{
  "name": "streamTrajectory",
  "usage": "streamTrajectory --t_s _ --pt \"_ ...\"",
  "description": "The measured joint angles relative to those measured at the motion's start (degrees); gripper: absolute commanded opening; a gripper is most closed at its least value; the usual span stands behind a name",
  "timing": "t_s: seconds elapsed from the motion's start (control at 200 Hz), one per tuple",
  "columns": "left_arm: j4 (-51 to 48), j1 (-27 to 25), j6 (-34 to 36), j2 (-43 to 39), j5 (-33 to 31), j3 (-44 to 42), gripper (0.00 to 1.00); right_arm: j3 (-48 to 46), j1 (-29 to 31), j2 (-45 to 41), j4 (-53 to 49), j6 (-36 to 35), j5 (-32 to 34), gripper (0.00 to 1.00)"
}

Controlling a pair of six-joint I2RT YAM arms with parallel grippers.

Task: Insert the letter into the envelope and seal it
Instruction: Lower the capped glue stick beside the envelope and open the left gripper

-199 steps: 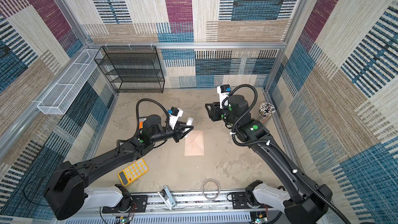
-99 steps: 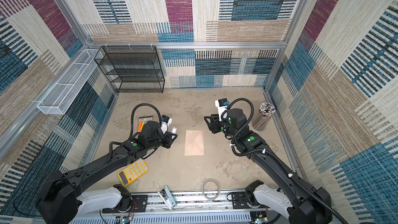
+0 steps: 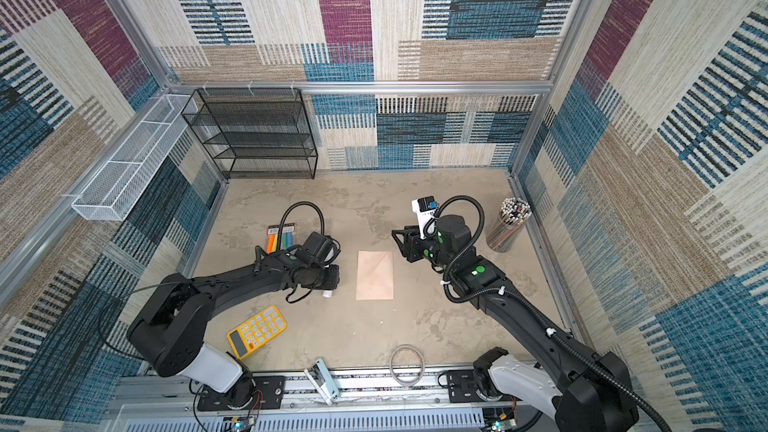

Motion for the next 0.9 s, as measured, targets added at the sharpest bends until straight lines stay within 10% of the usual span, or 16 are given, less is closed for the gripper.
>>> streamTrajectory --t_s 0.471,0.902 --pt "1.2 -0.4 -1.4 1.7 -0.2 -0.5 0.5 -0.2 0.0 0.0 0.2 -1.1 0.7 0.48" --pt "-0.9 -0.3 -1.5 -1.6 1.0 1.6 0.64 0.1 0.0 -0.6 0.8 -4.2 5.6 0.53"
